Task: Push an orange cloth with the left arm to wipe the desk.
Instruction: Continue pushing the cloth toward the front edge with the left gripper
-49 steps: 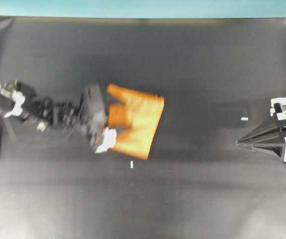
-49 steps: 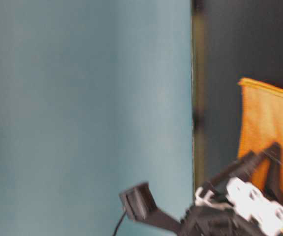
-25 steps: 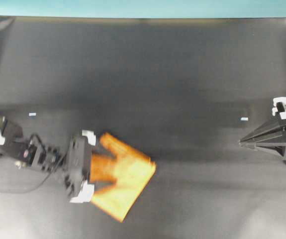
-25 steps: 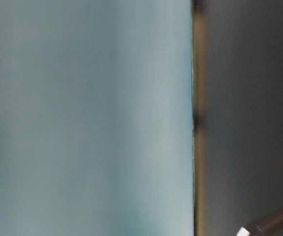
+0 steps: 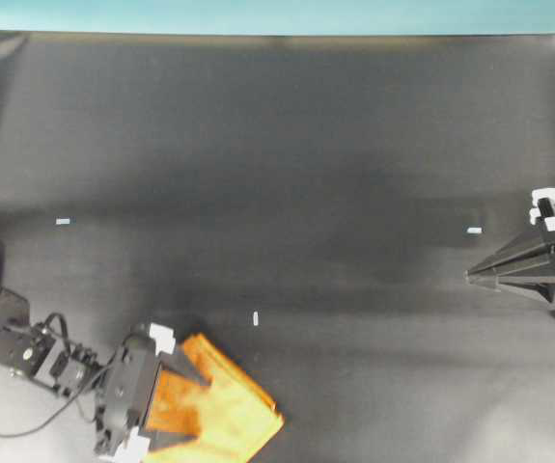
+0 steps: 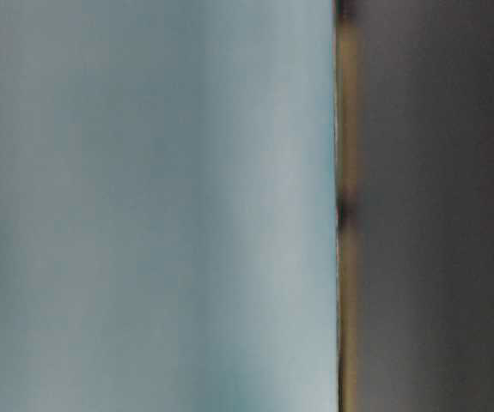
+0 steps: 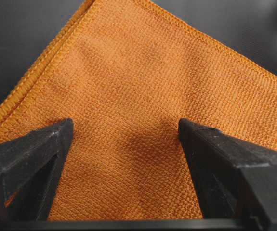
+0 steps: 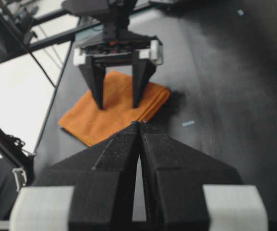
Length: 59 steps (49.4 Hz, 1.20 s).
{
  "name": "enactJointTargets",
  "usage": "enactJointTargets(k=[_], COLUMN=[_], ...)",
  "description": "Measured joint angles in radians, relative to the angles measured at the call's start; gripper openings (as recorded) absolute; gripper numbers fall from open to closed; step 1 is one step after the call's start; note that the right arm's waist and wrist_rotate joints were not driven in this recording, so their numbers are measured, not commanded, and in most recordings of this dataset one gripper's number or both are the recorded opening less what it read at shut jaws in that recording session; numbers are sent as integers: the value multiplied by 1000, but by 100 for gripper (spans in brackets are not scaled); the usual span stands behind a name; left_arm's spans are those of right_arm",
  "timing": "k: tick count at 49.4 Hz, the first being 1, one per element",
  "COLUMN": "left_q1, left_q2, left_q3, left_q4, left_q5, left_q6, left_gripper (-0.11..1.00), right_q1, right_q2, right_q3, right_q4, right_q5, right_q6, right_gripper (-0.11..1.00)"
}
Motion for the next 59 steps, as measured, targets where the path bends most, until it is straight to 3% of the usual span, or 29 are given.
enactJointTargets(k=[21, 36, 47, 59], left_q1=[2, 21, 32, 38], left_q2=[-31, -253, -433, -600], left_q3=[-3, 29, 75, 160], left_q4=[2, 2, 2, 2], left_q5=[0, 78, 262, 284], left_q6=[34, 144, 158, 160], left_gripper=[85, 85, 85, 85], right_q1=[0, 0, 0, 0], right_q2=[0, -11, -15, -17], right_q3=[2, 2, 2, 3], right_q4=[2, 2, 2, 2], right_q5=[0, 0, 2, 3], right_q6=[0, 0, 0, 0], right_gripper=[-1, -1, -1, -1])
